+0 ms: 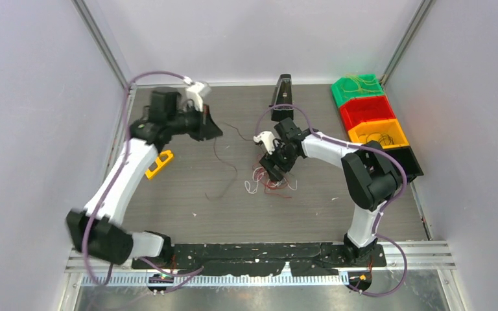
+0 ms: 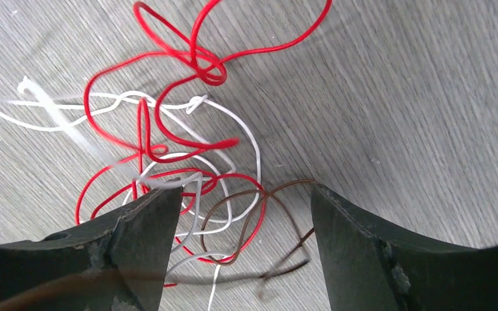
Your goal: Untangle the cables
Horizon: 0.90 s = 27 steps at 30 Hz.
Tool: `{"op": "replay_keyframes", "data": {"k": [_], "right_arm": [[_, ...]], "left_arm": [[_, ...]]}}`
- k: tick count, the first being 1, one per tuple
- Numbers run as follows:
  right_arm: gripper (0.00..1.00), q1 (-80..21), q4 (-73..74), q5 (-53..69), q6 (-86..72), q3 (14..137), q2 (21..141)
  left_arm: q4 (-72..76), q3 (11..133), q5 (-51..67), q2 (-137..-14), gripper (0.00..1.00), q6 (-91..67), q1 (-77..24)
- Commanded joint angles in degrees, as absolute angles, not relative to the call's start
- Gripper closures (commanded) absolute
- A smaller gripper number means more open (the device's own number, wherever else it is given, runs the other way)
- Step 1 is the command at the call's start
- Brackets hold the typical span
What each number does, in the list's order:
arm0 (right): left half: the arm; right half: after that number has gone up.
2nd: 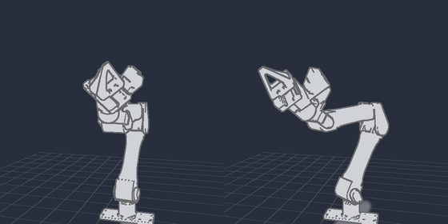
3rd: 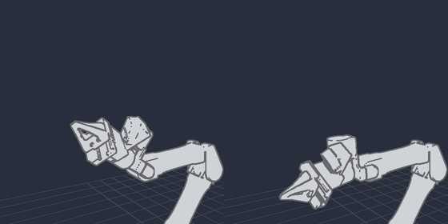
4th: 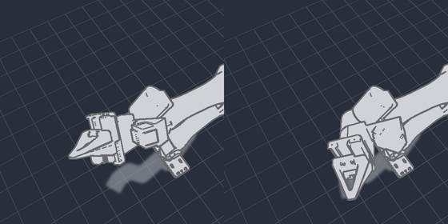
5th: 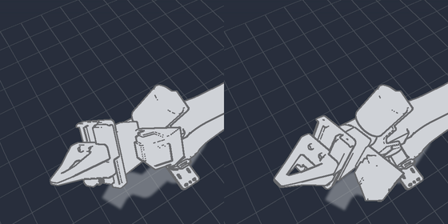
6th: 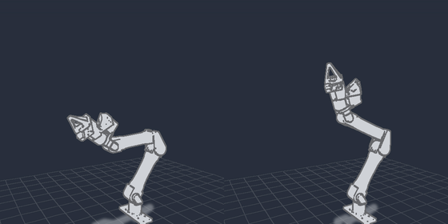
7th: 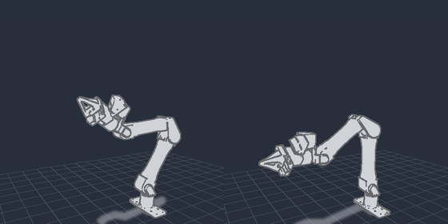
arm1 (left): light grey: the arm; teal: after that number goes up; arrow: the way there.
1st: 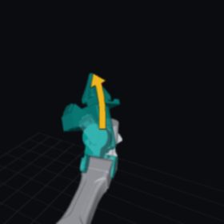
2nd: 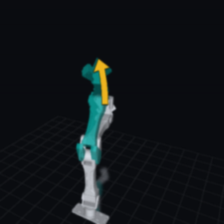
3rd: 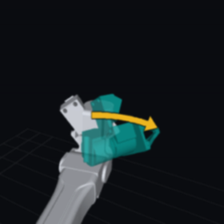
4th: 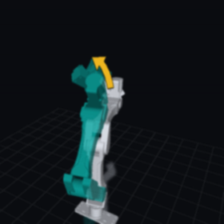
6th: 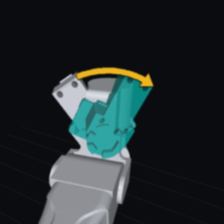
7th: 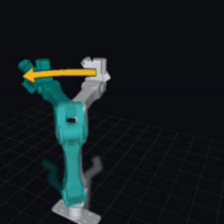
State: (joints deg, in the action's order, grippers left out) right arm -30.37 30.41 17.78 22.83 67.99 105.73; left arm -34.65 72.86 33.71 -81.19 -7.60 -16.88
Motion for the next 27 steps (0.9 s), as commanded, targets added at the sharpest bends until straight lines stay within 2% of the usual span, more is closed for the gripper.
{"op": "replay_keyframes", "data": {"k": [1,6,12,15,20,27], "right_arm": [[0.21,-30.1,33.1,14.8,24.8,63.7,105.0],[0.22,-29.1,32.9,14.9,25.7,60.6,104.6],[0.22,-28.0,32.1,15.7,24.2,59.0,104.9],[0.18,-28.0,31.8,16.5,24.4,59.5,104.3],[0.06,-27.9,30.6,18.6,24.9,58.5,100.7],[0.01,-24.6,33.6,30.6,25.9,63.9,86.5]], "left_arm": [[-31.1,78.5,42.4,-65.9,1.0,-12.1,-14.5],[-22.1,85.1,43.6,-58.7,1.0,-18.9,-10.6],[-14.2,94.7,41.6,-57.6,1.0,-21.9,-10.0],[-12.4,97.7,40.7,-58.4,1.0,-22.9,-9.5],[-8.5,99.2,41.9,-59.9,1.0,-25.6,-8.9],[-7.9,91.2,44.4,-59.0,1.0,-26.6,-8.9]]}}
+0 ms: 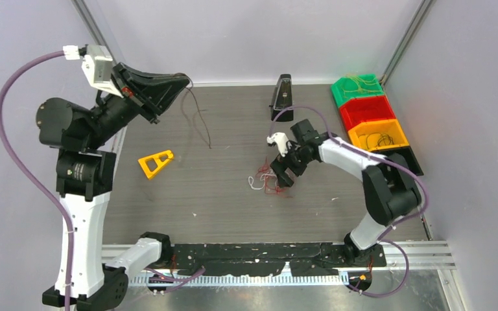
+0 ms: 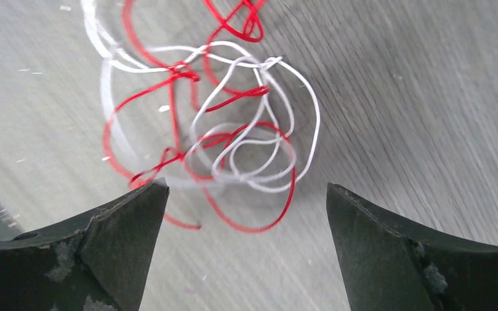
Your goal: Untangle the cables
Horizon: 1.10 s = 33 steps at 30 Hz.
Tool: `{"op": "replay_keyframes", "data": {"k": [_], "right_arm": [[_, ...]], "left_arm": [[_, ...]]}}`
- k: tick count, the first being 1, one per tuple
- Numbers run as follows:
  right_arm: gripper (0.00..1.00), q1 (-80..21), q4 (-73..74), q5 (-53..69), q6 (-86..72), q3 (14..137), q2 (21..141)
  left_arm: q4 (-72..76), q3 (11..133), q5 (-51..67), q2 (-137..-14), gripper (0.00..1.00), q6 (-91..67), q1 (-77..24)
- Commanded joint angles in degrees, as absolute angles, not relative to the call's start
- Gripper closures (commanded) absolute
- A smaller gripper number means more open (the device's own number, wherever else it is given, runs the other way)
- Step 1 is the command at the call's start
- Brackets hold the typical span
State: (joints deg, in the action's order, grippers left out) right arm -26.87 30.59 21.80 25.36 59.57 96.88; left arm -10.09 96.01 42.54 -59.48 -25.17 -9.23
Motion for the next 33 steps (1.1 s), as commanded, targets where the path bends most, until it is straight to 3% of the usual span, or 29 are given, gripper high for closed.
{"op": "replay_keyframes", "data": {"k": [1,7,13,25,27,33], "right_arm": [[0.01,-24.4,34.1,32.0,25.7,65.4,83.3],[0.05,-25.5,31.8,43.6,20.8,79.9,73.8],[0.05,-30.6,20.0,46.5,10.8,82.2,70.1],[0.05,-46.2,-16.1,39.1,-5.9,81.4,84.6],[0.0,-47.6,-18.7,39.2,-7.7,81.7,86.9],[0.49,-48.2,-20.7,39.4,-6.2,73.5,84.1]], "left_arm": [[-7.9,89.2,44.7,-58.6,1.0,-26.5,-8.9],[-5.5,80.1,55.3,-59.3,1.0,-26.7,-10.8],[-4.3,76.6,55.5,-60.8,1.0,-23.1,-16.4],[7.2,77.3,52.9,-62.9,1.0,-34.5,-18.9],[7.2,77.4,52.1,-62.2,1.0,-34.8,-18.8],[8.0,77.8,45.5,-59.4,1.0,-36.8,-14.3]]}}
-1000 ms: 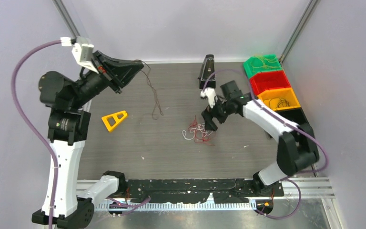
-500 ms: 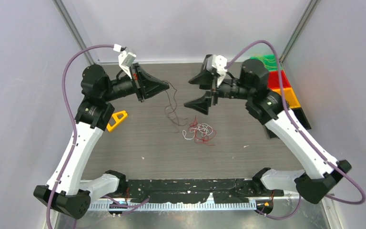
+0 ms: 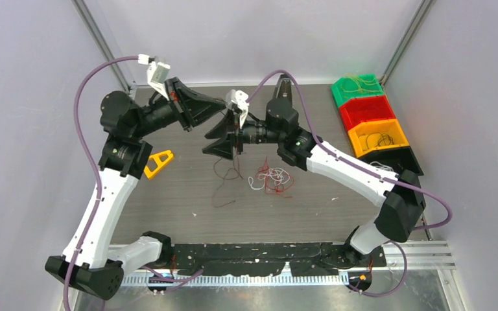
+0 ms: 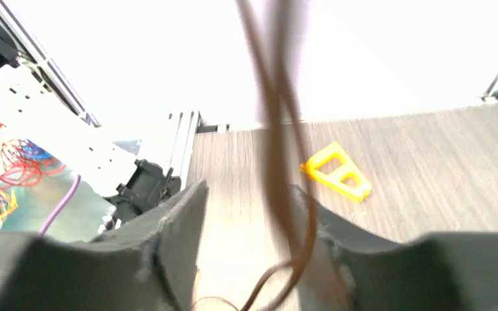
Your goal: Untangle the cables
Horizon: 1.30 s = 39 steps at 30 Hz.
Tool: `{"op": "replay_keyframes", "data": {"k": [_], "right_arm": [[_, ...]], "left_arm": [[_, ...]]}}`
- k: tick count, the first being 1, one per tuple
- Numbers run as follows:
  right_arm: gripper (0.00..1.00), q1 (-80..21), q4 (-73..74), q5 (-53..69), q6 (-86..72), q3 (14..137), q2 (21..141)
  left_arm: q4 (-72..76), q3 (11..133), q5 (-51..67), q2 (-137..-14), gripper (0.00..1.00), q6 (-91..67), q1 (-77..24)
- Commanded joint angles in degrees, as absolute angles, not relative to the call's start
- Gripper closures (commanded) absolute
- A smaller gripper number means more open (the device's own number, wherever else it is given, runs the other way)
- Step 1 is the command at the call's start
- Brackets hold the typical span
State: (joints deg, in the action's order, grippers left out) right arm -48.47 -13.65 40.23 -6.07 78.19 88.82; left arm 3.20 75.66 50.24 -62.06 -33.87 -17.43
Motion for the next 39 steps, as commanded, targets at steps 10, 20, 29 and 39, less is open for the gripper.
{"op": "replay_keyframes", "data": {"k": [10,20,29,39], "right_arm": [[0.94,-46.6,-15.2,34.7,-1.9,62.5,74.6],[0.94,-40.5,-12.6,29.9,-5.0,72.0,70.4],[0.94,-42.2,-22.2,28.9,-18.7,86.3,78.2],[0.95,-41.3,-24.0,26.1,-20.6,89.5,81.2]], "left_arm": [[9.0,74.4,41.6,-58.6,1.0,-44.4,-3.0],[-10.0,56.9,40.6,-53.0,1.0,-36.3,5.1],[-3.2,52.5,46.0,-62.8,1.0,-40.6,-15.1],[25.3,43.7,56.0,-58.9,0.78,-53.7,-11.9]]}}
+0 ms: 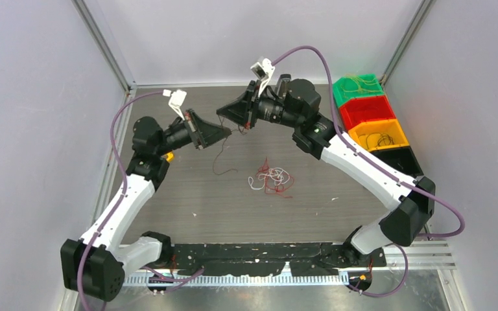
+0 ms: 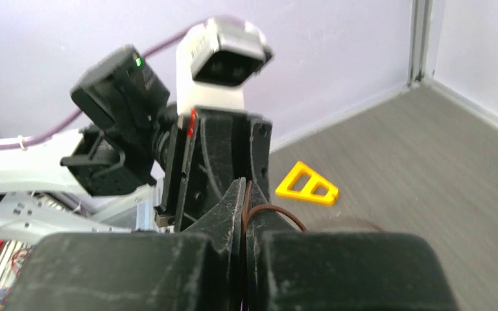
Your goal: Untangle the cables
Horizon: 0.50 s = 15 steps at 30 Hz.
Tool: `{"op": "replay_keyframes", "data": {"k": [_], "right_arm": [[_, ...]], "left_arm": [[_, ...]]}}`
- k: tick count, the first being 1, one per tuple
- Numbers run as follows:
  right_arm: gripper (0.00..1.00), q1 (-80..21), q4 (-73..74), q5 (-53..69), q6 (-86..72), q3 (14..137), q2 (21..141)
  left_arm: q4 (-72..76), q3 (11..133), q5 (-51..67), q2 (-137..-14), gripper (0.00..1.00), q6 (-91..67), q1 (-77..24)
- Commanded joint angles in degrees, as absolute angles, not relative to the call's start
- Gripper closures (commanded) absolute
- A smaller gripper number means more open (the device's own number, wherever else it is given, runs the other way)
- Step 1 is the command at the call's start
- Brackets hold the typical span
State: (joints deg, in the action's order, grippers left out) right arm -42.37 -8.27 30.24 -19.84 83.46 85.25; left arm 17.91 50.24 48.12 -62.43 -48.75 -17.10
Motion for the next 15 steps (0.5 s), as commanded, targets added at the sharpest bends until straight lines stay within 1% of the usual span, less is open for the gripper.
{"op": "replay_keyframes", "data": {"k": [1,2,4,6,7,8,9,11,12,13,15], "right_arm": [[0.95,-41.0,-23.0,26.4,-20.0,89.0,80.6],[0.95,-40.5,-22.5,26.6,-18.8,88.0,79.3],[0.95,-39.9,-20.5,27.7,-16.6,86.3,77.7],[0.94,-39.7,-18.3,28.7,-14.7,84.1,76.2],[0.95,-39.7,-17.3,29.8,-14.3,83.5,75.8],[0.94,-39.7,-16.7,30.1,-13.5,82.3,75.2],[0.94,-39.6,-16.0,30.7,-13.3,81.8,74.9],[0.95,-39.6,-15.2,32.1,-13.3,80.7,74.6],[0.95,-39.6,-14.8,32.8,-13.2,80.5,74.7],[0.94,-39.6,-14.1,34.3,-12.8,80.4,74.8],[0.94,-39.6,-12.3,36.5,-10.8,80.4,74.8]], "left_arm": [[26.1,43.1,58.1,-57.6,0.57,-52.9,-8.3],[24.7,43.2,60.4,-56.4,0.45,-49.5,-4.7],[12.3,46.5,61.2,-53.4,0.28,-36.7,2.2],[1.4,50.8,60.4,-50.8,0.06,-23.7,5.5],[-2.2,52.8,60.6,-50.1,0.01,-17.5,5.8],[-4.4,54.4,60.0,-49.5,0.0,-13.9,5.7],[-3.4,55.1,59.4,-49.0,0.0,-13.5,5.6],[4.2,55.4,60.4,-49.2,0.01,-16.1,4.4],[4.8,56.2,60.2,-49.7,0.0,-15.8,2.2],[4.3,57.2,59.5,-50.1,0.0,-14.3,0.9],[0.6,60.3,56.9,-50.5,0.0,-6.2,-4.2]]}}
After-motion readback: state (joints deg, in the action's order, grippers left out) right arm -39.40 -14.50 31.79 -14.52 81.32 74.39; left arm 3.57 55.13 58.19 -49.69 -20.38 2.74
